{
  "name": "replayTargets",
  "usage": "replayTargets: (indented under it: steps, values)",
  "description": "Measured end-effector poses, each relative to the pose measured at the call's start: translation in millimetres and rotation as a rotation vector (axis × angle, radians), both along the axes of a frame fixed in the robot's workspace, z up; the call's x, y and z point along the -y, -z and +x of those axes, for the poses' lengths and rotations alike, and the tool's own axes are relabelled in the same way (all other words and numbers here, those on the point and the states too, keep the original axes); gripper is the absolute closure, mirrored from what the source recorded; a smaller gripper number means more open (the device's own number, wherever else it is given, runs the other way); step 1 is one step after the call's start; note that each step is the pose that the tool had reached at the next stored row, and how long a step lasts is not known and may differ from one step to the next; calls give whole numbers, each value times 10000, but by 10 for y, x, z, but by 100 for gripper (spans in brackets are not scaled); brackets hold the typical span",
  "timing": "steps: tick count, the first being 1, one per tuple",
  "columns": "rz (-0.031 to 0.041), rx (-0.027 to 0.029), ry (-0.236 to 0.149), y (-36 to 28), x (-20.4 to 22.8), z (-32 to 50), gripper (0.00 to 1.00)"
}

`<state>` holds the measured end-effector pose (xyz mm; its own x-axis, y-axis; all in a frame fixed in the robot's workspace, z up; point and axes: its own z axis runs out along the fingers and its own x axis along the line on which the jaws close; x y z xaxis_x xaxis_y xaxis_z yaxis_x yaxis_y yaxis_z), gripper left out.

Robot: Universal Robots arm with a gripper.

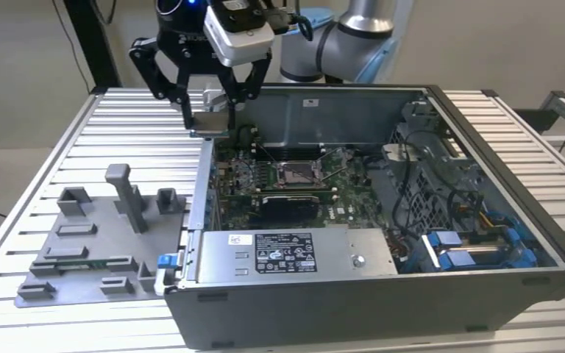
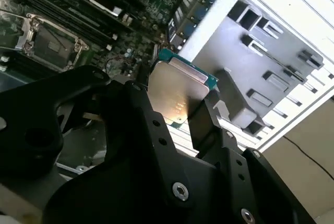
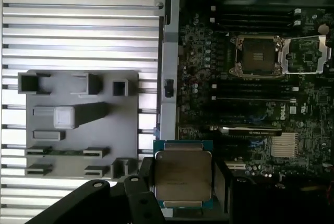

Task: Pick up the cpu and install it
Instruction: 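Place the cpu into insertion slot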

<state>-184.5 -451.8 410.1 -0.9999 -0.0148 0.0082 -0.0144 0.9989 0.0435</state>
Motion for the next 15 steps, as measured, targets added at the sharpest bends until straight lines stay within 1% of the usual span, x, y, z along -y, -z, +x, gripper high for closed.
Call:
replayTargets:
  steps: [15]
  values:
    - [0,0,0,4,0,685,100]
